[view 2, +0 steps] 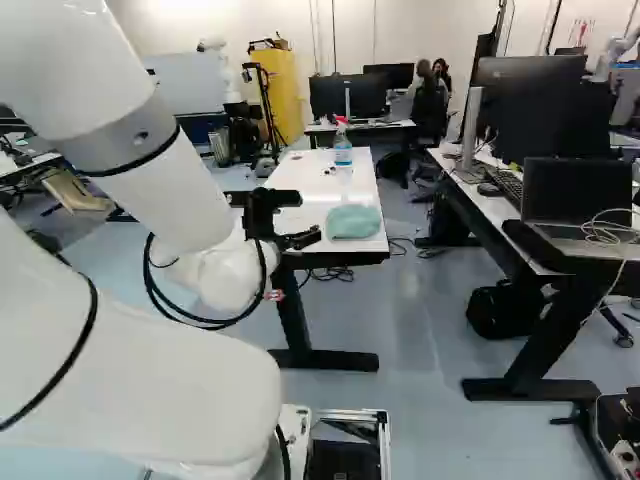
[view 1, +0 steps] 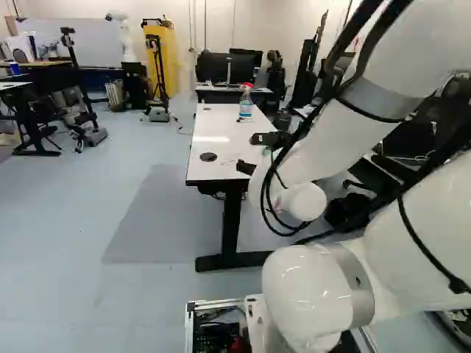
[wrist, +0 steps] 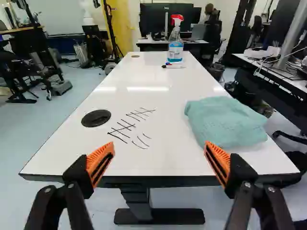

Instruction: Clean the table with the green towel

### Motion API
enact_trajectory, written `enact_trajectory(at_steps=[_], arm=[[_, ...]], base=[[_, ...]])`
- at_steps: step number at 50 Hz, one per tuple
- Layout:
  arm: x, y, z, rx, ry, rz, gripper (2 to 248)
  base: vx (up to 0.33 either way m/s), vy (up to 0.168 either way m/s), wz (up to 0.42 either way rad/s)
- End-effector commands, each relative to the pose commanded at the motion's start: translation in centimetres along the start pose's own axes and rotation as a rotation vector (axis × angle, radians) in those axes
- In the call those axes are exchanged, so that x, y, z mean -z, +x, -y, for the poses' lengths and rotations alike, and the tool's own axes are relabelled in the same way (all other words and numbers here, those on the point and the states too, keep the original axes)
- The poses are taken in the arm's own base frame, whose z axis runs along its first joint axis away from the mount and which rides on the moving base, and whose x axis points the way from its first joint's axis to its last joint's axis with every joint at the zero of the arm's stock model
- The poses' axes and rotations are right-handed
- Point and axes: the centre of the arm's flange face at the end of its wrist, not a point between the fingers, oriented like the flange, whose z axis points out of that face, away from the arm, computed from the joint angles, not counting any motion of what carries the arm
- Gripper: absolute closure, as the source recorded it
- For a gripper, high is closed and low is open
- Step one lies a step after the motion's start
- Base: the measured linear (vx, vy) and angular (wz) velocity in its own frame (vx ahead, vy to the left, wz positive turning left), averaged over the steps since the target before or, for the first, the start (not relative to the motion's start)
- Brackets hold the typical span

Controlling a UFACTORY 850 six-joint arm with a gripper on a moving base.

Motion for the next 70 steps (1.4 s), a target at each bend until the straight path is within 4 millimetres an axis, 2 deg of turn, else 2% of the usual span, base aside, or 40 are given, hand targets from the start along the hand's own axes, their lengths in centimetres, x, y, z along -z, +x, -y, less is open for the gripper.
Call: enact_trajectory(at_steps=[34,52,70], arm=[[-0.3,0.2,0.0,0.0,0.0,0.0,3],[-0.5,1.8,-0.3,-0.003,-0.01,-0.043,3],[-1.5,3.8,-2.0,-0.02,-0.066,-0.06,3]], base=[[0.0,0.0,0.0],[0.0,0.0,0.0],[0.0,0.0,0.0]])
